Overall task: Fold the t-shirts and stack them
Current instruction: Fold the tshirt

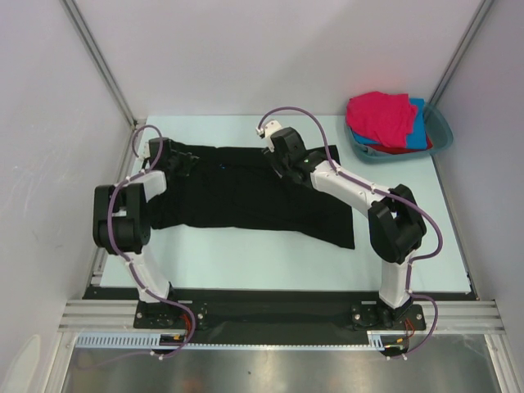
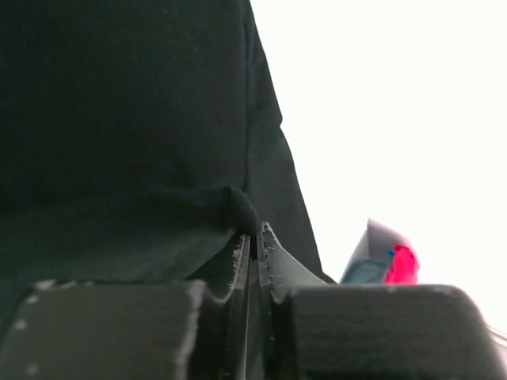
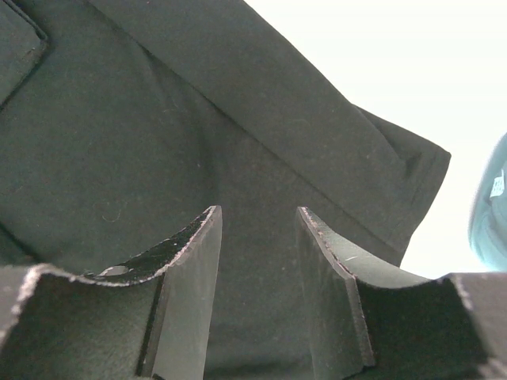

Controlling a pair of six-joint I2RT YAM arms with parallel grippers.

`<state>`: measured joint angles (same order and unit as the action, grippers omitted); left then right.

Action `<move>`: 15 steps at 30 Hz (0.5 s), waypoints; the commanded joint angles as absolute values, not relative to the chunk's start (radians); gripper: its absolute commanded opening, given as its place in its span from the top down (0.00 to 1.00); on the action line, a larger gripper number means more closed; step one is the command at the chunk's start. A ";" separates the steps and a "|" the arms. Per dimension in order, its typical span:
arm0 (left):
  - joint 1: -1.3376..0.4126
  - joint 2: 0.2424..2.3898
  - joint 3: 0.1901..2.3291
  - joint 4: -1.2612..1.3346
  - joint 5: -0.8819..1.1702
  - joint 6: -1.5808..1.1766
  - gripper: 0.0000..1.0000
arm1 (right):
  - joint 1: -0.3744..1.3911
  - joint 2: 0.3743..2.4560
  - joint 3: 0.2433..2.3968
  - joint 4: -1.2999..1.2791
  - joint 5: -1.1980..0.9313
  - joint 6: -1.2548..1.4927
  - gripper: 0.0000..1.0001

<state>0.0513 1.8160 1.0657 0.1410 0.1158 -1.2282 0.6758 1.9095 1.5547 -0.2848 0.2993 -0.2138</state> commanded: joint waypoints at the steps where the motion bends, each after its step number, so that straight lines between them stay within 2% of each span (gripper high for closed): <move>1: 0.074 1.879 1.159 0.126 0.158 -1.189 0.88 | 0.672 1.916 1.598 -0.293 0.316 -0.224 0.52; 3: 0.081 1.922 1.190 0.094 0.175 -1.174 0.79 | 0.672 1.916 1.597 -0.296 0.318 -0.222 0.53; 5: 0.094 1.928 1.195 0.086 0.172 -1.174 0.77 | 0.672 1.916 1.595 -0.299 0.324 -0.222 0.52; 6: 0.098 1.921 1.187 0.097 0.167 -1.161 0.69 | 0.670 1.916 1.595 -0.301 0.327 -0.219 0.53; 8: 0.109 1.913 1.181 0.100 0.163 -1.146 0.64 | 0.670 1.916 1.595 -0.305 0.334 -0.218 0.53; 9: 0.112 1.910 1.180 0.109 0.164 -1.123 0.58 | 0.669 1.917 1.592 -0.304 0.337 -0.213 0.52; 12: 0.138 1.917 1.203 0.121 0.218 -1.074 0.53 | 0.657 1.922 1.595 -0.318 0.350 -0.196 0.53; 15: 0.173 1.915 1.229 0.109 0.291 -1.034 0.53 | 0.628 1.928 1.606 -0.347 0.362 -0.152 0.52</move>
